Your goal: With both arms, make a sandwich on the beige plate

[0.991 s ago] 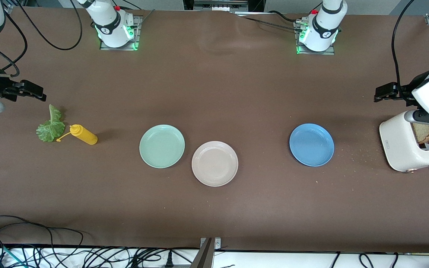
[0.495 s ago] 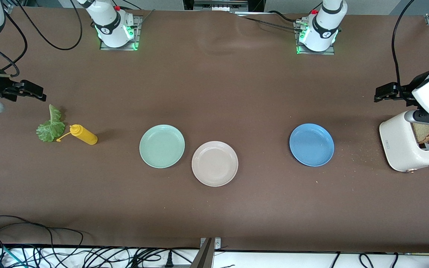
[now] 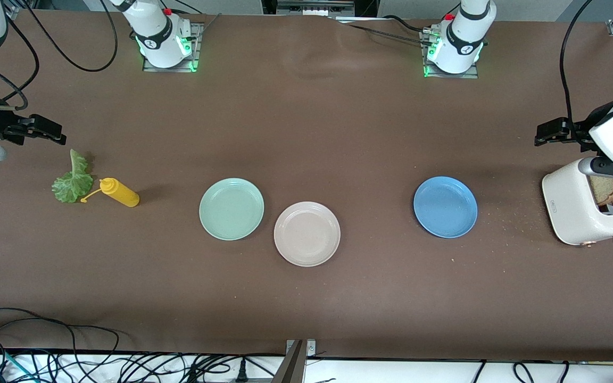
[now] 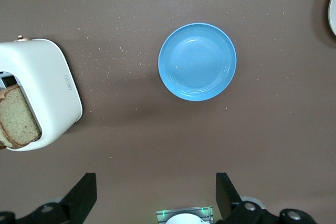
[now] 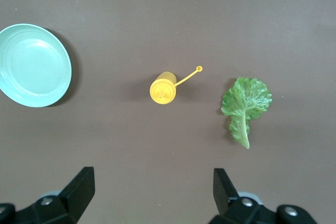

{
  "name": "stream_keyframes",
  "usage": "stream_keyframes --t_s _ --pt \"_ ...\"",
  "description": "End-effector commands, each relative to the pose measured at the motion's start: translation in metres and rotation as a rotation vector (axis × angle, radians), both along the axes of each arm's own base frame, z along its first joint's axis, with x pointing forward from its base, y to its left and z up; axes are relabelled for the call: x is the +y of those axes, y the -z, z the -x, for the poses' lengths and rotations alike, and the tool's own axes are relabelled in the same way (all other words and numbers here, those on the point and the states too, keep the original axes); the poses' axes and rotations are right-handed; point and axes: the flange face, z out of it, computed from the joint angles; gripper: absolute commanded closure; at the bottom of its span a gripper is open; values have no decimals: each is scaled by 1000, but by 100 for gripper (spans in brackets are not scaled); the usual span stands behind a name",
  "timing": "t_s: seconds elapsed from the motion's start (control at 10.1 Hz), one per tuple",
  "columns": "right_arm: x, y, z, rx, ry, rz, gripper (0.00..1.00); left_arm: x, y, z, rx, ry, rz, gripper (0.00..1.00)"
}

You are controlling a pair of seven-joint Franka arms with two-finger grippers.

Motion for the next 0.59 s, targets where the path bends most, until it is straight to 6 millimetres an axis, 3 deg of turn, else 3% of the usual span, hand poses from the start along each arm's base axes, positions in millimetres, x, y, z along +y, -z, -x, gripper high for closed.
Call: stream_keyframes --t_s 0.0,0.5 --pt "-2 -5 -3 -1 7 -3 0 3 -6 -2 -5 7 40 0" --pt "-2 -5 -3 -1 4 -3 0 7 -6 -2 -5 2 40 0"
